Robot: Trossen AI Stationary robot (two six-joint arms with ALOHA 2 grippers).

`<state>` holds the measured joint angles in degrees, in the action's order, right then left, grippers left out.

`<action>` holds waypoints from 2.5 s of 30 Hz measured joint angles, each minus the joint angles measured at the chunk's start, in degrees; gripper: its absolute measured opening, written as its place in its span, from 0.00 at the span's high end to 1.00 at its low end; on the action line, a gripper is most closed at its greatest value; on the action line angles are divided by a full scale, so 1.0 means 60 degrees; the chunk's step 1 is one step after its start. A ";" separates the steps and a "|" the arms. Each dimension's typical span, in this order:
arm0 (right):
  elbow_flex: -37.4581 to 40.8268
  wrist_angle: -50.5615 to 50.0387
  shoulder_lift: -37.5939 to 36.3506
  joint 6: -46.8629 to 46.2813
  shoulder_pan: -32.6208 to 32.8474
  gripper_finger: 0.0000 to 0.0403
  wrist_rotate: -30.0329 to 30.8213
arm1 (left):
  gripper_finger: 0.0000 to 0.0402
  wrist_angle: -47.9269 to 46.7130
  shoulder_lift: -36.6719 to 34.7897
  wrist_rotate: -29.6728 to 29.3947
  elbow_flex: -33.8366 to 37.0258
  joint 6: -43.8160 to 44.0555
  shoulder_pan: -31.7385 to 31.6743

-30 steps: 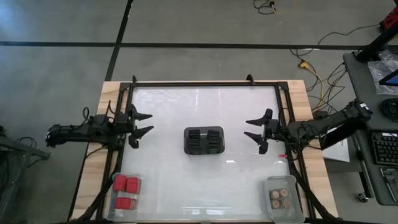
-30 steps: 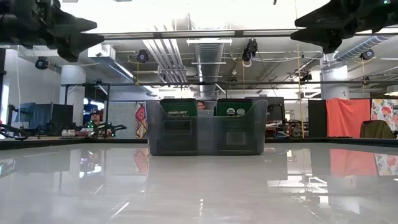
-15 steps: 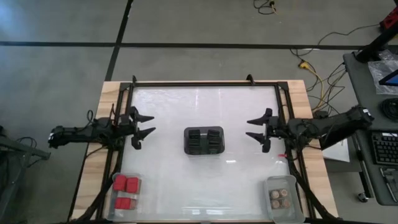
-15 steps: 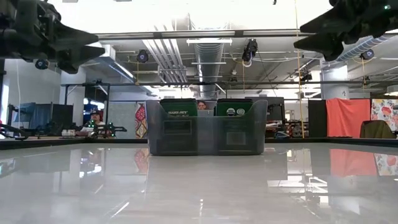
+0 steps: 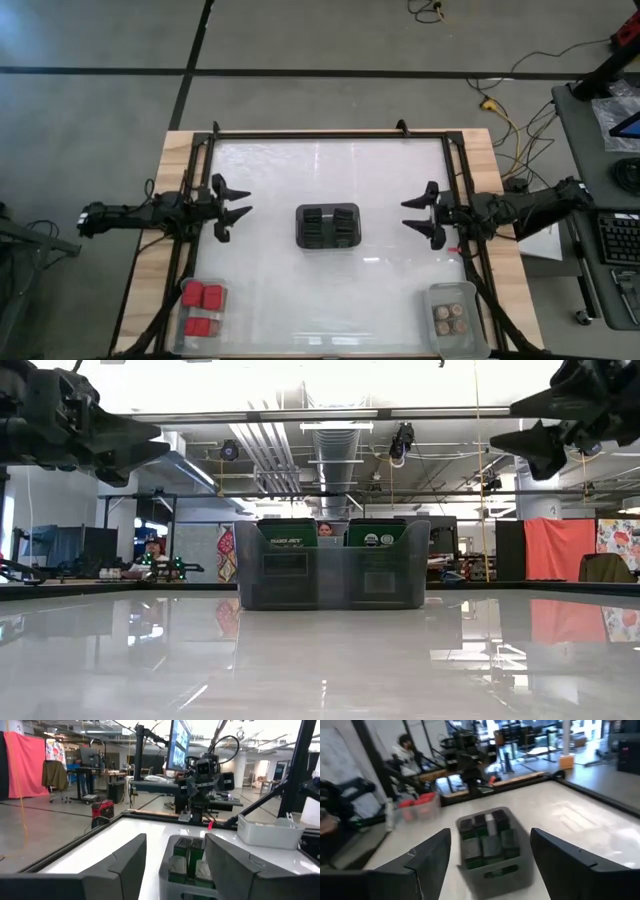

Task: Sort spices by type
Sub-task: Return to Home Position

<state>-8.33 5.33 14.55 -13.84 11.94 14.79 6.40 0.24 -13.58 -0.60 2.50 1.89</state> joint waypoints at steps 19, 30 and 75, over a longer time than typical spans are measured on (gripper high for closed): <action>0.0938 0.0315 -0.2415 0.0839 -0.2406 0.37 -0.2942 | 0.65 -0.0127 -0.0040 0.0365 0.0007 -0.0083 0.0010; 0.1274 0.0442 -0.2354 0.0806 -0.2775 0.31 -0.4118 | 0.90 -0.0271 -0.0042 0.1109 0.0007 -0.0143 0.0186; 0.1285 -0.0661 -0.1264 0.2408 -0.2306 0.24 -0.1796 | 0.99 -0.0682 0.0384 0.1191 0.0015 -0.0084 0.0186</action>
<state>-0.62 1.37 6.96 0.61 -1.89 4.01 2.31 2.54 -6.44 -0.51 2.00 3.01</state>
